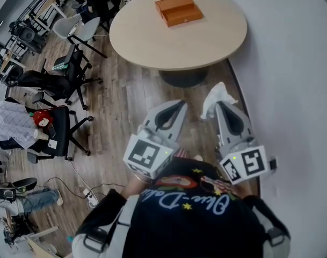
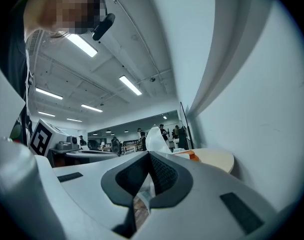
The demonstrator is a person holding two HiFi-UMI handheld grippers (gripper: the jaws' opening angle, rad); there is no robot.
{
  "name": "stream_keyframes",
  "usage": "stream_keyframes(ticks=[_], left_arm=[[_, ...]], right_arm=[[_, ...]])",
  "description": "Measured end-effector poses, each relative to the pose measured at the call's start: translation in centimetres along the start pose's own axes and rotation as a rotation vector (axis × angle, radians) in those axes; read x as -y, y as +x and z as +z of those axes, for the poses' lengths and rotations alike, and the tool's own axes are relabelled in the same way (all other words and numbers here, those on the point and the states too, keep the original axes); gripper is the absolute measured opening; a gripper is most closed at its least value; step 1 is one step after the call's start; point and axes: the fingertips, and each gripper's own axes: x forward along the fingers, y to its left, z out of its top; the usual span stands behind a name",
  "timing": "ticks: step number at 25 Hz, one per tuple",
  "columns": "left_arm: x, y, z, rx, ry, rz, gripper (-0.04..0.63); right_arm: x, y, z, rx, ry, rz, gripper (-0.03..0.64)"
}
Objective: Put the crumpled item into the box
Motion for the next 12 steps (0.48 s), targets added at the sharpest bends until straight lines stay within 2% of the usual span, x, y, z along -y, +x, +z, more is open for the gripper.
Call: stream_keyframes(ticks=[6,12], left_arm=[[-0.2,0.2,-0.4,-0.004,0.007,0.035,-0.009],[-2.7,2.5,0.0,0.007,-0.008,0.043,-0.009]], right_arm=[[0.6,0.4,-0.5,-0.006,-0.001,0.027,0.0],[1.9,3.3,0.1,-0.005,0.005,0.031,0.0]])
